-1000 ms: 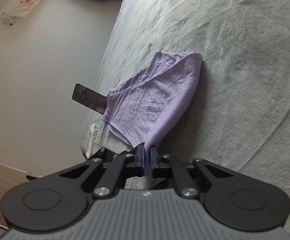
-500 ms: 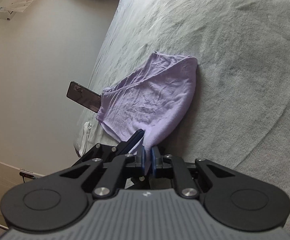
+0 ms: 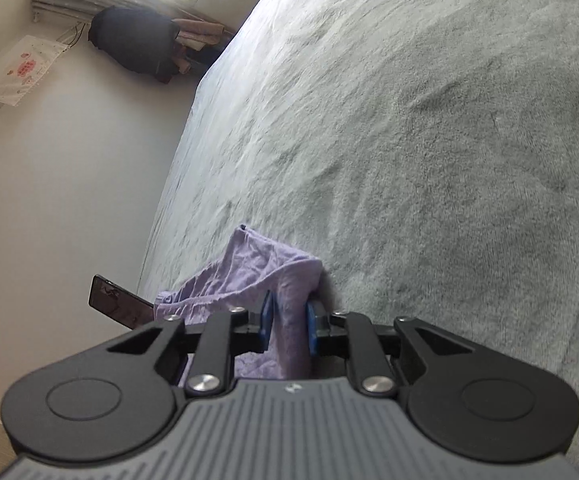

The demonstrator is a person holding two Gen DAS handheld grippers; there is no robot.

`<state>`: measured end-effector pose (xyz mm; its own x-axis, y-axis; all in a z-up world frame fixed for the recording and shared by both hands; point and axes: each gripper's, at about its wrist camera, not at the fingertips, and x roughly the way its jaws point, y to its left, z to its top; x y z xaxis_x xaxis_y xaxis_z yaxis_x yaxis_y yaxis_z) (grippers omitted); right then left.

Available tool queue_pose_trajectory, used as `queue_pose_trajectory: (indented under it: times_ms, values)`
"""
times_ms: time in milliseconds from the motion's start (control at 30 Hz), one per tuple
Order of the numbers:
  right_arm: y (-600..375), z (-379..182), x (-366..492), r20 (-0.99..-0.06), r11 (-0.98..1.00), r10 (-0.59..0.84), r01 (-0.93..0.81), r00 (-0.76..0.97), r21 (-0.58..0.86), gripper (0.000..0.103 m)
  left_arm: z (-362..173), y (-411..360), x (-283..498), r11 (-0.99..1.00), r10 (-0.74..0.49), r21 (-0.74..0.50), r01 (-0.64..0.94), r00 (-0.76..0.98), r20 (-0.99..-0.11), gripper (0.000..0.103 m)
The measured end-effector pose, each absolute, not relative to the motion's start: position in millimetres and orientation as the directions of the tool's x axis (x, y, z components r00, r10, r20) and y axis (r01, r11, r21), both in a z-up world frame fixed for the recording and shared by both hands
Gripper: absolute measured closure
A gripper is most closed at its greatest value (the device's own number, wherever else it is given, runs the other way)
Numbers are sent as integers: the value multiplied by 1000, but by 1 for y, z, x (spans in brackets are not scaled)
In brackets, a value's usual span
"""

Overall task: Fold clothes
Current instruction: 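Close both grippers on the pants' waistband end side by side, then lift the waistband end with both grippers and fold it over toward the hem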

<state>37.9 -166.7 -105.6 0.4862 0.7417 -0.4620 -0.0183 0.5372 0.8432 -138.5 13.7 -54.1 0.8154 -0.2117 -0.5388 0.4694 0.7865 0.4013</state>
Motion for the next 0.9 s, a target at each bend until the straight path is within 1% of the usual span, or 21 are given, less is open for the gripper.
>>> queue_pose_trajectory:
  times_ms: [33,200,367,467,567,733,900]
  values:
    - [-168,-108,39,-458,528,739,-2,494,849,97,-53,12,-139,800,-202,391,455,818,-539,99]
    - [-182,-108,37,-446,505,726,34,523,862,97,-43,7,-142,856,-185,328,400,829,-528,99]
    - [-203,-104,34,-439,497,720,42,538,867,98,-36,-5,-143,872,-203,287,397,826,-525,100]
    - [-223,-101,31,-442,501,708,49,551,864,98,-34,-25,-147,865,-225,281,415,823,-521,99]
    - [-244,-98,27,-452,511,690,63,565,857,98,-33,-42,-149,870,-251,249,426,817,-519,99]
    - [-271,-90,21,-481,545,657,74,580,835,97,-33,-65,-150,892,-289,160,423,806,-517,99]
    - [-259,-81,17,-504,577,643,68,576,814,97,-33,-60,-147,929,-290,53,367,808,-513,99]
